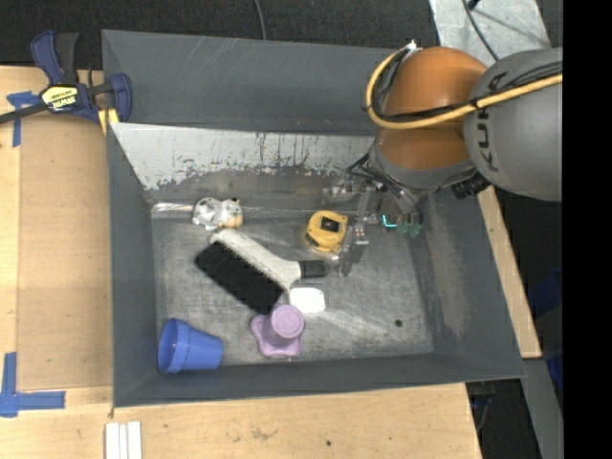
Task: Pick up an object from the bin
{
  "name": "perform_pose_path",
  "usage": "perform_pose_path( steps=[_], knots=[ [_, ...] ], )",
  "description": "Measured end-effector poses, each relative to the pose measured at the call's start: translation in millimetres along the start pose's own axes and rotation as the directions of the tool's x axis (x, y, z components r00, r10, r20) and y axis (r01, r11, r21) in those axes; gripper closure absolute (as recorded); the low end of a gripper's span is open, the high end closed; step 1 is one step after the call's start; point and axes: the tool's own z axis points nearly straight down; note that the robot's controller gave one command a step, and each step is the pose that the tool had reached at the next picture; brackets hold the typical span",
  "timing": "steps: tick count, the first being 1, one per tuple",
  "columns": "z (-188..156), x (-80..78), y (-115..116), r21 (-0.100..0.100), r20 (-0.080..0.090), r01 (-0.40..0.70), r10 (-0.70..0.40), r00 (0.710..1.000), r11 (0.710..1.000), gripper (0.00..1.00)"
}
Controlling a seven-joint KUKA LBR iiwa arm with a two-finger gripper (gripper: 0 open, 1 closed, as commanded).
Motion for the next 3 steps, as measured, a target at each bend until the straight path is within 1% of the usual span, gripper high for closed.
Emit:
perform_pose_path(
  steps=[1,2,3],
  knots=[
    [-5,-1.9,0,0.000,0.008,0.000,0.000,1.000,1.000,0.00],
    [62,-18.1,-14,-0.001,0.014,-0.041,0.041,0.999,0.999,0.00],
    [63,-18.7,-15,-0.001,0.014,-0.049,0.049,0.999,0.999,0.00]
  ],
)
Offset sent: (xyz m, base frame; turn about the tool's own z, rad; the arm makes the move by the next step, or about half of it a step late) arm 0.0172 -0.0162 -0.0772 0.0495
